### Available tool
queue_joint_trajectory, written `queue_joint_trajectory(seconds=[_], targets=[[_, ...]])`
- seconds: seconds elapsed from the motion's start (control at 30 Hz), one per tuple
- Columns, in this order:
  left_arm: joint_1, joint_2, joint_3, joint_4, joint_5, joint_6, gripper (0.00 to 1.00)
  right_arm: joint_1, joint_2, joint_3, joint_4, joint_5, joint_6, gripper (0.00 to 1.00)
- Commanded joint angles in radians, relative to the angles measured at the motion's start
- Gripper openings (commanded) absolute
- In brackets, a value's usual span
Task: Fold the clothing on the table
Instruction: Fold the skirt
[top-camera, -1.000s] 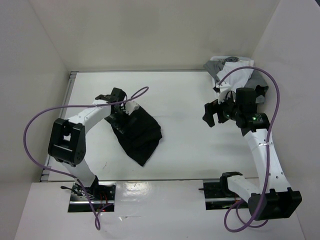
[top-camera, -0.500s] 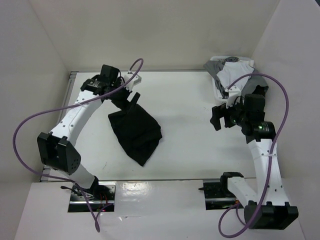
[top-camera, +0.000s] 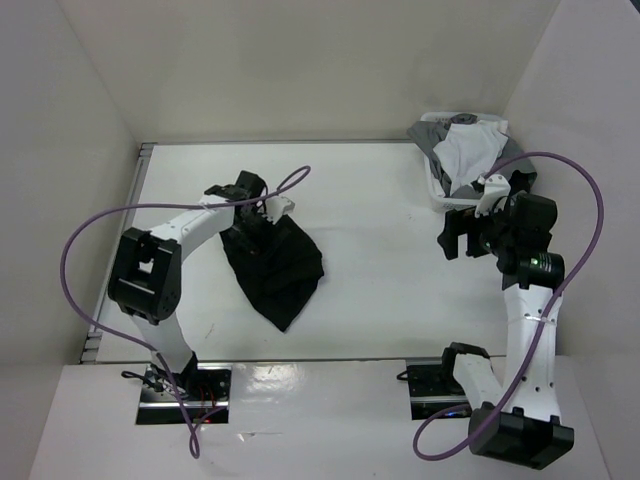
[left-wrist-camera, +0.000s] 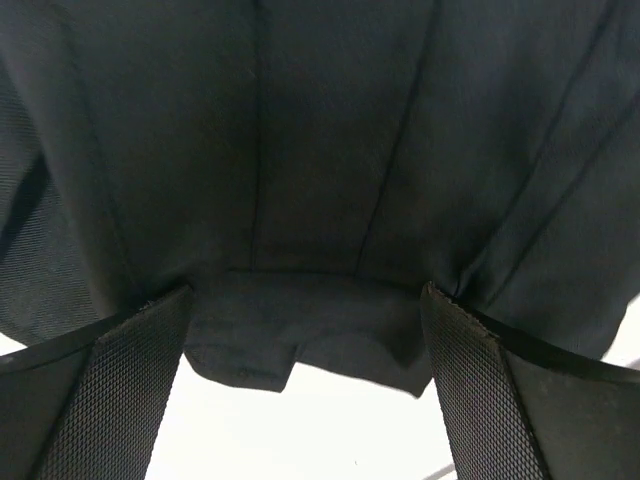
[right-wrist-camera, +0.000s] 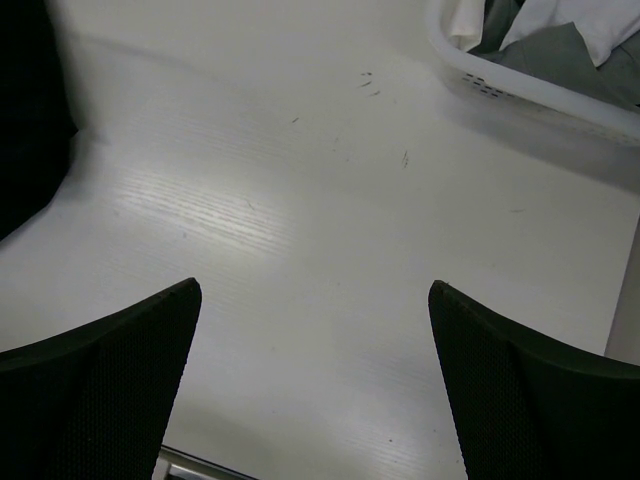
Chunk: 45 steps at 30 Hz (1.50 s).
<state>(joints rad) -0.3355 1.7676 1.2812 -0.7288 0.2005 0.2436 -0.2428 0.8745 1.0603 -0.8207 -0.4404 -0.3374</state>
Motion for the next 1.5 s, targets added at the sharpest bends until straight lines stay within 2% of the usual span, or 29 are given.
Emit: queue_joint_trajectory(seconds=[0.0,0.2,0.4,0.6,0.77,0.97,1.07,1.1,1.2,1.3,1.37,1.47], targets=[[-0.036,0.016,0.062,0.1,-0.05,-0.038,1.0,-0.03,0.003,0.044,-0.024,-0.08,0.0,0.98],[-0.114,0.092,0.037,0.121,-0.076,-0.038,1.0,-0.03,0.012,0.063,-0.043,-0.08,0.0,0.98],[-0.256,0.125,-0.04,0.143,-0.087,-0.038,1.0,-0.039,0.021,0.072,-0.052,-0.09,0.0,0.98],[-0.375,0.135,-0.054,0.134,-0.107,-0.038,1.0,-0.039,0.021,0.063,-0.052,-0.1,0.0,0.98],[-0.401,0.02,0.009,0.095,-0.082,-0.029,1.0,-0.039,0.021,0.063,-0.052,-0.109,0.0,0.98],[-0.382,-0.161,0.122,0.023,-0.214,-0.02,1.0,-0.039,0.021,0.063,-0.052,-0.127,-0.009,0.98],[-0.286,-0.349,0.113,0.023,-0.223,-0.043,1.0,-0.039,0.021,0.063,-0.043,-0.136,0.001,0.98],[-0.214,-0.396,0.09,0.051,-0.223,-0.053,1.0,-0.039,0.021,0.063,-0.034,-0.136,0.001,0.98],[-0.088,-0.561,-0.04,0.091,-0.251,-0.111,1.0,-0.039,0.021,0.053,-0.006,-0.123,0.03,0.98],[0.124,-0.693,-0.136,0.114,-0.251,-0.185,1.0,-0.049,0.021,0.03,0.029,-0.109,0.063,0.98],[0.218,-0.755,-0.161,0.114,-0.218,-0.226,1.0,-0.049,0.03,0.021,0.043,-0.077,0.075,0.98],[0.419,-0.801,-0.203,0.104,-0.057,-0.25,1.0,-0.049,0.02,0.01,0.08,-0.048,0.103,0.98]])
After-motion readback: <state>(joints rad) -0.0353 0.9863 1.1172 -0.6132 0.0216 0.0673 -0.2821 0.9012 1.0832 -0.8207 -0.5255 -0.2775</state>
